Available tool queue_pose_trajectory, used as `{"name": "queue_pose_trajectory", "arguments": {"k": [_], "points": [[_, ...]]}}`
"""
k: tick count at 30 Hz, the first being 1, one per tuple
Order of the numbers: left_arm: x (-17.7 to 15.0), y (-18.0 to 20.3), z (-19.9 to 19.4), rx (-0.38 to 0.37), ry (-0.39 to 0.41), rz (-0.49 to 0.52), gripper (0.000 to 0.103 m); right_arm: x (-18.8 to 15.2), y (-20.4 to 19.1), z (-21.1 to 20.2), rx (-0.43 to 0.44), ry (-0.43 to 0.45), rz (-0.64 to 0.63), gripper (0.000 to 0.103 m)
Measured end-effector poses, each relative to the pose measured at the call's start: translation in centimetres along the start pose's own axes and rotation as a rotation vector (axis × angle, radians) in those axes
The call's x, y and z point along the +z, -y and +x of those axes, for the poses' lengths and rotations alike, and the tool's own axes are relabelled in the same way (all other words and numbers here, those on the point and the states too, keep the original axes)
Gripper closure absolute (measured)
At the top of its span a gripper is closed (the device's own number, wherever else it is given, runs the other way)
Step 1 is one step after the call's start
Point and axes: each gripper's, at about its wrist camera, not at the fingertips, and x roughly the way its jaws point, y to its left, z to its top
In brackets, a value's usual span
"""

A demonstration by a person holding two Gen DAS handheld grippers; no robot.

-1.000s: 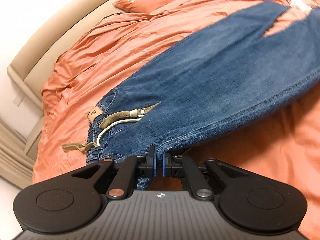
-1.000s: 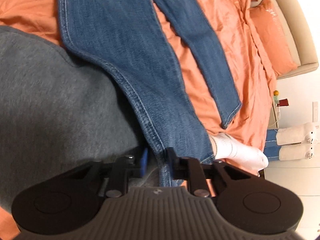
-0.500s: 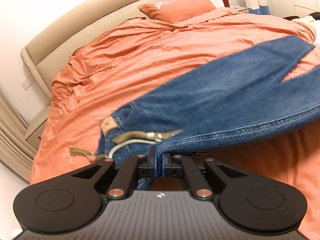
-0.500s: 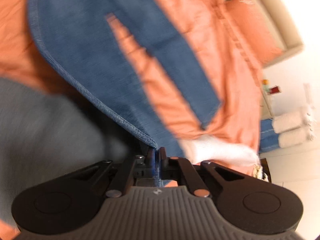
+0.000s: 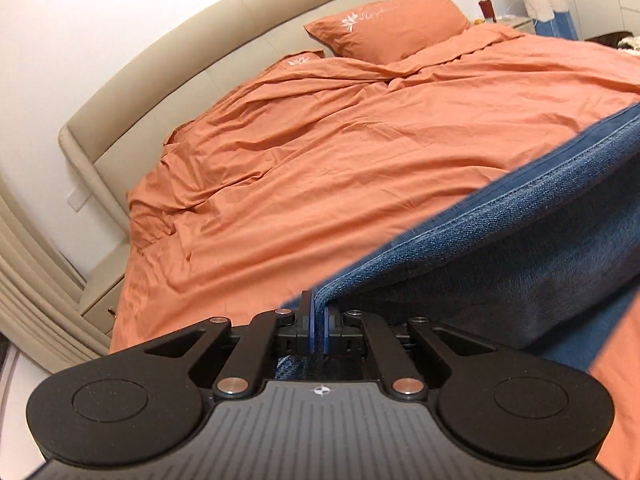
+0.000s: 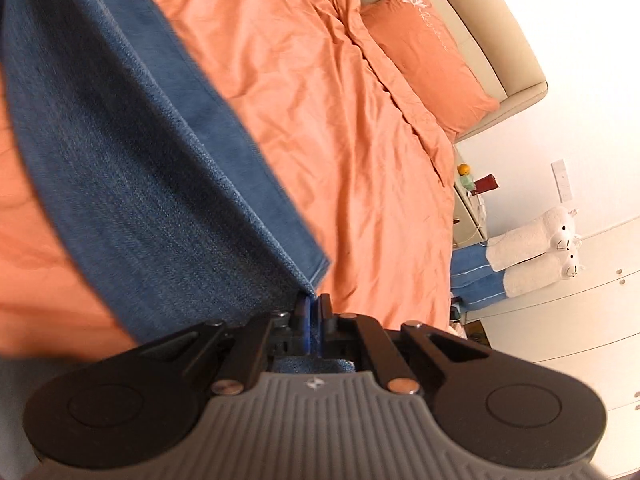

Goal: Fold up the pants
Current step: 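Grasp the jeans leg hem with the left tool while the right tool grasps the other hem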

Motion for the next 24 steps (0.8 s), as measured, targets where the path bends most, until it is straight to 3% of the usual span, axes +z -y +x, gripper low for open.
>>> {"name": "queue_pose_trajectory", "arguments": {"k": [7, 15, 21, 24], "points": [[3.5, 0.5, 10.3, -0.018, -0.118, 0.037, 0.099, 4.8, 2.3, 10.1, 0.005, -0.042, 0.046, 0.103], [2.8, 2.4, 21.0, -0.084, -0.254, 0.043, 0.098, 7.6, -0.5, 23.0, 0.103, -0.166, 0.026, 0.103], [1.5, 3.0, 22.7, -0.097, -0.269, 0.015, 0.099, 7.2, -2.5, 26.1, 0.136, -0.185, 0.020, 0.103], [2.1, 2.5, 20.7, -0.072, -0.215, 0.008, 0.099, 7.1, -1.9, 25.8, 0.129, -0.166, 0.027, 0.103]]}}
